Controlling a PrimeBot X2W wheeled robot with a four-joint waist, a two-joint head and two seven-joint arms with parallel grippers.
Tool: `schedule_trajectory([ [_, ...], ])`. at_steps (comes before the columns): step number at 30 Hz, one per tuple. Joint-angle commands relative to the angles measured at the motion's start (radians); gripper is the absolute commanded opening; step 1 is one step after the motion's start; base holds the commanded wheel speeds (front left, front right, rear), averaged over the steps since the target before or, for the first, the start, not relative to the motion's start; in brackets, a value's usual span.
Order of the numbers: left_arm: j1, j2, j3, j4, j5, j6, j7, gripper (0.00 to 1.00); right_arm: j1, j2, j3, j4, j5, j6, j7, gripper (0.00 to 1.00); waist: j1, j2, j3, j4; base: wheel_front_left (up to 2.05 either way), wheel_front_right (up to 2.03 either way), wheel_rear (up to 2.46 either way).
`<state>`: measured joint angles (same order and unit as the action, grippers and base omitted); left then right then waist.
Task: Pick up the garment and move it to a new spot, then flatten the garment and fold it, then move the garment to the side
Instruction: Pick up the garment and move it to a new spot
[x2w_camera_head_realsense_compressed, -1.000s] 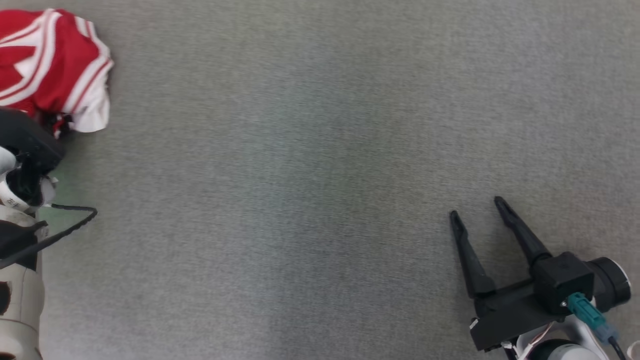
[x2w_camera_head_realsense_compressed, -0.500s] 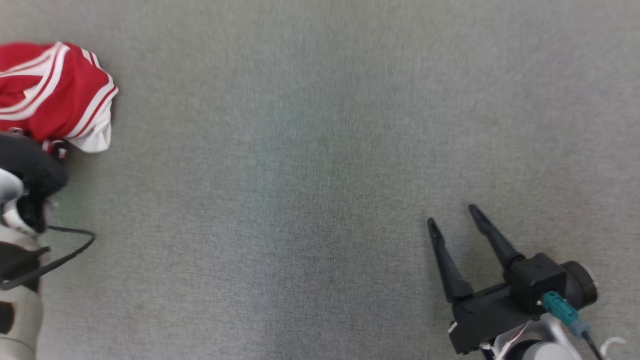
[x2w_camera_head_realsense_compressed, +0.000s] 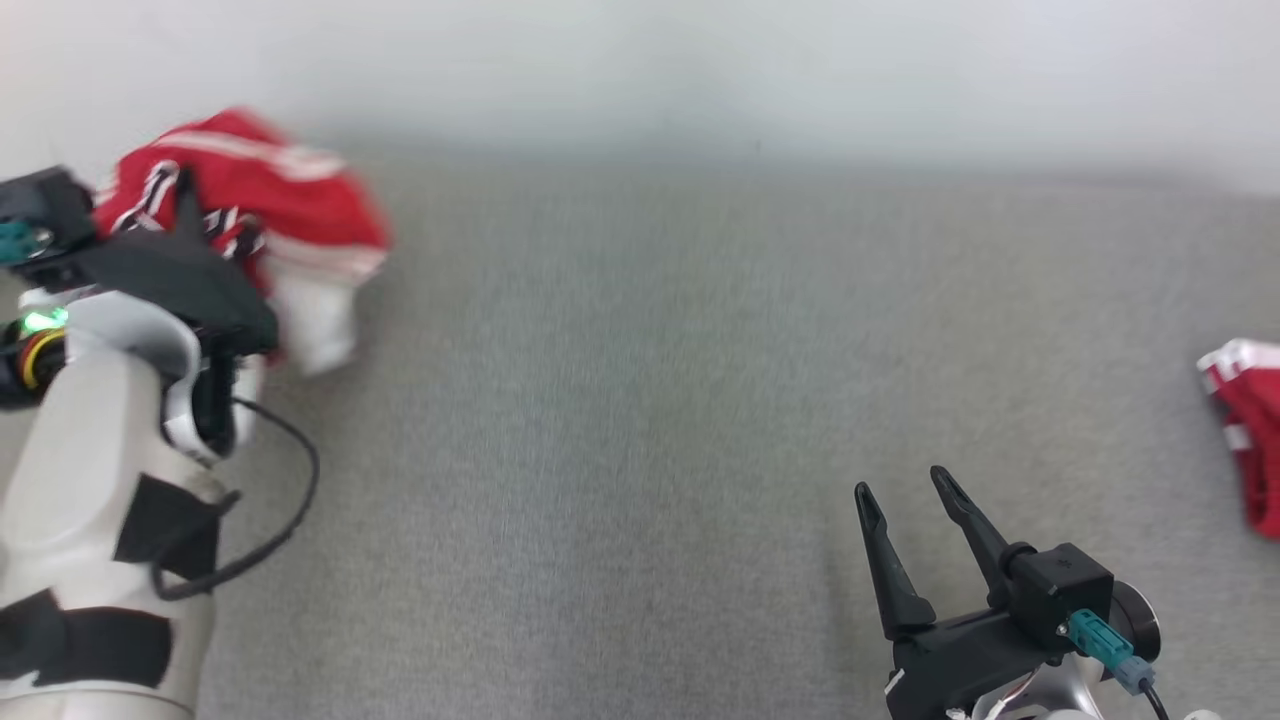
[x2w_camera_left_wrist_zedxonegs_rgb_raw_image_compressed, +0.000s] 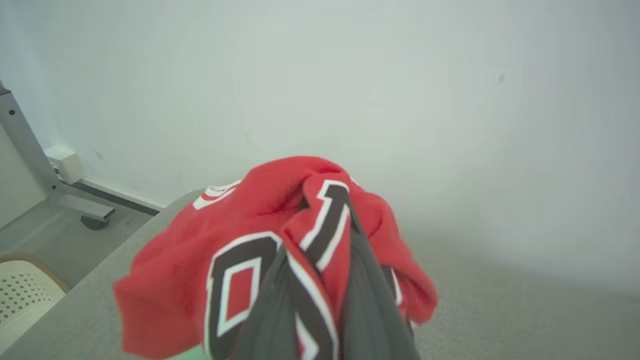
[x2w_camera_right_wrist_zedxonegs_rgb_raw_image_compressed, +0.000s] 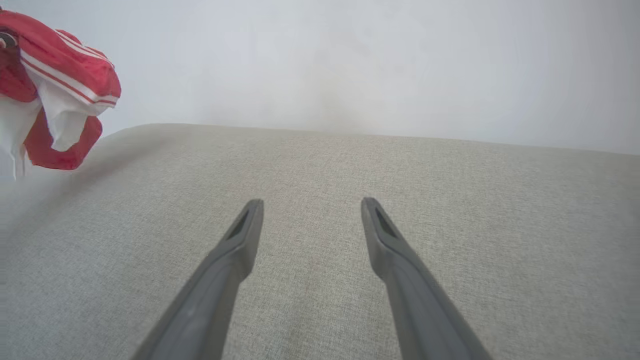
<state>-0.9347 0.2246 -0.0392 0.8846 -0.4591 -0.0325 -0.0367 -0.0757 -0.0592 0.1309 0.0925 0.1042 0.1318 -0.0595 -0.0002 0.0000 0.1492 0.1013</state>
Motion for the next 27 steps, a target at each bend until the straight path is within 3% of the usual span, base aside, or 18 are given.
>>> schedule_trajectory([
  [1,0.023,-0.007,-0.014,-0.044,0.015,-0.003,-0.001,0.00,0.023,0.006,-0.003,0.005,0.003,-0.002,-0.005,1.00,0.0002,0.0000,-0.140,-0.059,0.00,0.00,0.00],
  [5,0.035,-0.030,-0.039,-0.129,0.010,-0.020,0.020,0.00,0.026,0.007,-0.014,0.009,0.005,-0.002,-0.006,1.00,0.0002,0.0000,-0.160,-0.099,0.00,0.00,0.00],
  [18,0.146,-0.132,-0.160,-0.515,-0.016,-0.024,0.161,0.00,0.014,0.009,-0.012,0.004,0.028,-0.002,-0.024,1.00,0.0002,0.0000,-0.108,-0.320,0.00,0.00,0.00],
  [27,0.325,-0.155,-0.291,-0.545,0.008,-0.020,0.196,0.00,-0.002,0.009,-0.003,0.025,0.049,-0.002,-0.048,1.00,0.0002,0.0000,-0.051,-0.424,0.00,0.00,0.00],
])
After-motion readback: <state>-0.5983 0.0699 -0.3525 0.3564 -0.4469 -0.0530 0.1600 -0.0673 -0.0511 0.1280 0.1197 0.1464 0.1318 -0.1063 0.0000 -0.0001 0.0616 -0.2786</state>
